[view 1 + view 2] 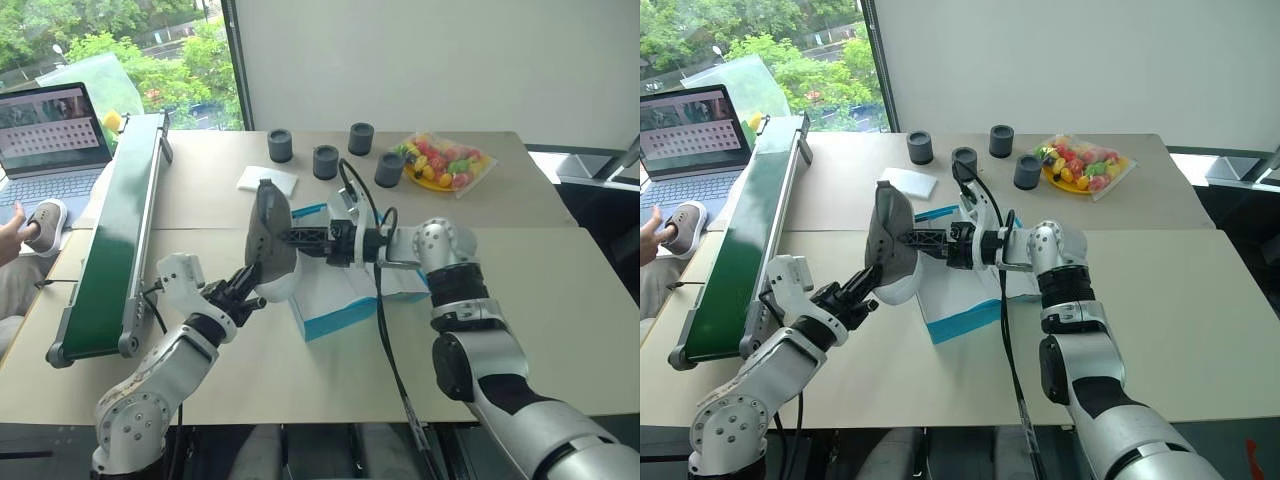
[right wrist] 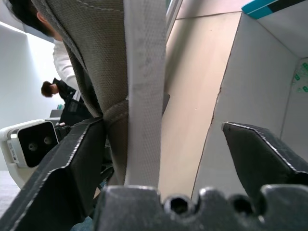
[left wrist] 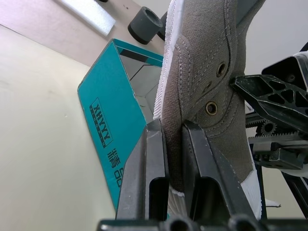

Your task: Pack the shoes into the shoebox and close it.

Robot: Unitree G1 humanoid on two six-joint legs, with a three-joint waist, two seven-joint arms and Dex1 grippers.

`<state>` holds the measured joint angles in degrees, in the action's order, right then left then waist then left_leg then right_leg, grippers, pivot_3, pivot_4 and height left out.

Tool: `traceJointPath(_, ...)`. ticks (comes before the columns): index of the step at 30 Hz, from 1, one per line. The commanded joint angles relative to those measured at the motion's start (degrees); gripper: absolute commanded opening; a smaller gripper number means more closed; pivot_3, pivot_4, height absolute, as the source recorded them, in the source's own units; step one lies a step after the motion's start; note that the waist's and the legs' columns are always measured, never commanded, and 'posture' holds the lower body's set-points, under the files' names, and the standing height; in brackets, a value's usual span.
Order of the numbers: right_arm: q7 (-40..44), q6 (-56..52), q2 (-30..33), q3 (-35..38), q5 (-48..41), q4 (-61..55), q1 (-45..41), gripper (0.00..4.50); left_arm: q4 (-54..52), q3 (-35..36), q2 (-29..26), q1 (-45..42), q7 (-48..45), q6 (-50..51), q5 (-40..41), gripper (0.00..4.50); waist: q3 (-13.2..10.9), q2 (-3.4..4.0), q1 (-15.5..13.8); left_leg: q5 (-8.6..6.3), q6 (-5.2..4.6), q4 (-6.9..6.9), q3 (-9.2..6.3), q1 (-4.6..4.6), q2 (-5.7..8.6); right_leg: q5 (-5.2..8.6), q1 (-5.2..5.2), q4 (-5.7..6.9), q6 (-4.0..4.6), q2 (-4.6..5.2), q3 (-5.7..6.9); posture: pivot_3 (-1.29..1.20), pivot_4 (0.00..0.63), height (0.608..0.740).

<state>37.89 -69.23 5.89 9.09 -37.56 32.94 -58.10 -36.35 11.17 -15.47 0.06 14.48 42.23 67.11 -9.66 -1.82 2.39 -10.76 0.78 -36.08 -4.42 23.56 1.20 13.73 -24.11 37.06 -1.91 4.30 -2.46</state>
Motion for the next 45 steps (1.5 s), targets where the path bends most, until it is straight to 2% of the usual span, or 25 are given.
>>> traceJointPath(1,-0.63,-1.62,-0.51,2.47,-2.95,-4.02,-1.38,2.74,-2.29,-0.01,-0.03,-0.75,-0.72,-1.76,-0.36,0.0,0.0,0.0,-0.01,0.0,0.0,0.0,0.0,0.0,0.0,0.0,0.0,0.0,0.0,0.0,0.0,0.0,0.15,0.726)
traceJointPath(3,-1.23,-2.41,-0.94,3.2,-3.66,-4.89,-1.27,1.93,-2.2,-0.05,0.01,-0.84,-0.76,-1.8,-0.58,0.0,0.0,0.0,0.02,0.0,0.0,0.0,0.0,-0.01,0.0,0.0,0.01,0.0,0.0,0.0,0.0,0.0,0.15,0.726)
traceJointPath(5,-1.85,-3.06,-1.33,3.66,-4.35,-5.86,-1.06,1.44,-2.1,-0.14,0.05,-0.9,-0.79,-1.86,-0.72,0.0,0.0,0.0,-0.02,0.0,0.0,0.0,0.0,-0.01,0.0,0.0,0.0,0.0,0.0,0.0,0.0,0.0,0.15,0.726)
traceJointPath(8,-3.05,-4.22,-2.35,4.58,-5.31,-7.35,-0.65,0.38,-1.83,-0.31,-0.15,-1.02,-0.85,-1.94,-1.11,0.0,0.0,0.0,-0.03,0.0,0.0,0.0,0.0,0.01,0.01,0.0,0.0,0.0,0.0,0.01,0.0,0.0,0.15,0.726)
traceJointPath(10,-4.01,-5.25,-2.99,5.37,-5.88,-8.28,-0.4,0.21,-1.71,-0.3,-0.28,-1.2,-0.86,-1.92,-1.22,0.0,0.0,0.0,-0.01,0.0,0.0,0.0,0.0,0.01,0.0,0.0,-0.01,0.0,0.0,0.0,0.0,0.0,0.15,0.726)
traceJointPath(14,-5.3,-6.71,-4.09,6.41,-6.4,-10.23,0.12,0.2,-1.27,-0.08,-0.69,-1.53,-0.83,-1.65,-1.65,0.0,0.0,0.0,0.0,0.0,0.0,0.0,0.0,0.01,0.0,0.0,-0.01,0.01,0.0,0.0,0.0,0.0,0.15,0.726)
traceJointPath(20,-10.33,-8.47,-7.64,10.42,-7.27,-13.17,0.73,0.2,-1.73,-1.93,-4.08,-1.83,-4.22,-1.93,-8.37,0.0,0.0,0.0,0.04,0.0,0.0,0.01,0.0,0.0,0.0,0.0,-0.02,0.01,0.0,-0.01,0.0,0.0,0.15,0.726)
traceJointPath(21,-12.23,-7.92,-8.64,11.82,-7.23,-13.61,0.72,0.2,-2.53,-2.87,-5.68,-2.09,-5.78,-1.83,-10.25,0.96,0.0,0.0,0.04,0.0,0.0,0.01,0.0,0.0,0.0,0.0,-0.02,0.01,0.0,-0.01,0.0,0.0,0.15,0.726)
traceJointPath(22,-13.64,-7.6,-9.35,12.88,-7.17,-13.96,0.71,0.2,-3.07,-3.55,-6.73,-2.26,-6.94,-1.68,-11.65,1.16,0.0,0.01,0.08,0.0,0.0,0.02,0.0,0.0,0.0,0.0,-0.03,0.01,0.0,-0.01,0.0,0.0,0.15,0.726)
traceJointPath(25,-17.0,-5.95,-9.3,15.73,-6.88,-13.62,-0.49,0.2,-5.13,-7.1,-13.33,-2.6,-10.9,-1.34,-19.83,2.44,-0.01,0.02,0.06,0.0,0.0,0.04,0.0,0.0,-0.01,0.0,-0.06,0.03,0.01,-0.04,-0.01,0.0,0.15,0.726)
traceJointPath(26,-17.55,-5.11,-8.11,16.78,-6.82,-12.44,-1.68,0.2,-6.07,-6.87,-15.05,-2.09,-13.03,-2.05,-20.91,2.74,-0.01,0.03,0.08,0.0,0.0,0.04,0.0,-0.01,-0.01,0.0,-0.04,0.03,0.0,-0.04,-0.01,0.0,0.15,0.726)
traceJointPath(30,-17.28,-2.59,-2.98,17.15,-5.47,-8.28,-5.72,0.2,-7.91,-3.21,-18.83,0.32,-20.38,-4.61,-20.87,2.74,-0.09,0.13,-0.08,0.0,0.0,0.04,0.02,0.08,0.03,0.0,-0.09,-0.02,0.0,0.01,0.0,0.0,0.15,0.726)
traceJointPath(35,-14.01,-1.33,4.21,11.64,-2.16,-4.01,-10.12,0.2,-8.4,0.32,-22.96,3.36,-28.04,-4.97,-20.3,2.74,-0.11,0.16,0.17,0.0,0.0,0.12,0.02,0.08,-0.03,0.01,-0.1,-0.07,0.01,-0.04,0.02,0.0,0.15,0.726)
traceJointPath(39,-7.84,-4.18,12.18,-4.77,4.63,-6.22,-11.36,0.2,-7.22,3.89,-26.15,7.67,-37.03,-8.46,-22.52,2.74,-0.13,0.18,0.49,0.0,-0.01,0.14,0.08,0.08,-0.04,0.02,-0.13,-0.11,0.02,-0.02,-0.01,0.0,0.15,0.726)
traceJointPath(45,-7.18,-5.14,13.88,-14.89,10.05,-7.73,-10.0,0.2,-2.94,4.88,-30.47,11.66,-48.72,-15.34,-29.36,2.74,-0.19,0.28,0.7,0.0,-0.01,0.18,0.1,0.09,-0.07,0.05,-0.19,-0.08,0.07,-0.03,-0.01,0.0,0.15,0.726)
